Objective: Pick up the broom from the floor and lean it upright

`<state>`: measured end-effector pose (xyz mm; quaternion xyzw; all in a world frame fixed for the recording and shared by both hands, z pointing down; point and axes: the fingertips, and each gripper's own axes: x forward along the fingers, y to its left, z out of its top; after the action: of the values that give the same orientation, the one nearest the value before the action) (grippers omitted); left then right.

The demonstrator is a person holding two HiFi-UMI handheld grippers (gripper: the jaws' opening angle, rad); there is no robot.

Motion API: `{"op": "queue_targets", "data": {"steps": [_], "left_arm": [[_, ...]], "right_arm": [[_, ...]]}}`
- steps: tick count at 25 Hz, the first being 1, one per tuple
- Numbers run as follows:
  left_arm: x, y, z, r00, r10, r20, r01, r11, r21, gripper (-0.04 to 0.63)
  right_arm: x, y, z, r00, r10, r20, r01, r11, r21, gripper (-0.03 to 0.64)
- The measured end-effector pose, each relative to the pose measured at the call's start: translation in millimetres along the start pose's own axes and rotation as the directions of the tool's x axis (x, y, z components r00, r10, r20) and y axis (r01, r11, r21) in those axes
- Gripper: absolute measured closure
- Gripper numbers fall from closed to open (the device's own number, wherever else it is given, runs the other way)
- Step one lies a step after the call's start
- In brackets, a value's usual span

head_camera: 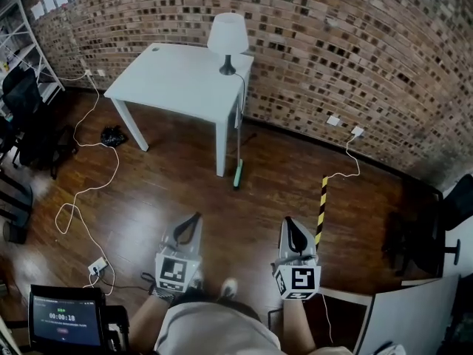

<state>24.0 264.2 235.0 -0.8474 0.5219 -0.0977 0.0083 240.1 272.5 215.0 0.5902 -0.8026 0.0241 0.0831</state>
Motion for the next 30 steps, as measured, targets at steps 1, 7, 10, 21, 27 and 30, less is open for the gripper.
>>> {"op": "queue_targets", "data": {"steps": [1,7,10,21,27,30], "left_arm": [[-0.7,1.8,0.4,1.0,-0.004,0.0,0.004,1.0,0.005,0.6],[0.0,17.8,8.3,1.0,-0.005,0.014,0.005,1.0,0.028,0.6],[-4.7,21.2,6.8,1.0,-0.008,0.011,0.008,1.0,0.027,0.6],[-10.0,41.1,2.2,1.0,0.007,-0.001,-0.007,0.999,0.033,0.6],[-9.9,39.4,4.4,1.0,-0.012,0.01,0.011,0.999,0.033,0.6],[-9.3,36.6,4.9,1.0,-0.021,0.012,0.021,0.999,0.036,0.6]], "right_arm": [[-0.3,2.7,-0.3,1.0,-0.002,0.0,0.002,1.0,0.002,0.604],[3.9,22.9,13.6,0.999,-0.003,0.035,0.002,1.0,0.01,0.606],[6.1,31.8,15.3,0.999,0.0,0.037,-0.001,1.0,0.012,0.606],[11.7,50.3,13.3,1.0,0.009,0.011,-0.008,0.999,-0.036,0.607],[12.8,54.8,16.4,1.0,0.01,0.02,-0.009,0.999,-0.036,0.607],[12.6,55.4,16.9,1.0,0.007,0.022,-0.006,0.999,-0.034,0.607]]}}
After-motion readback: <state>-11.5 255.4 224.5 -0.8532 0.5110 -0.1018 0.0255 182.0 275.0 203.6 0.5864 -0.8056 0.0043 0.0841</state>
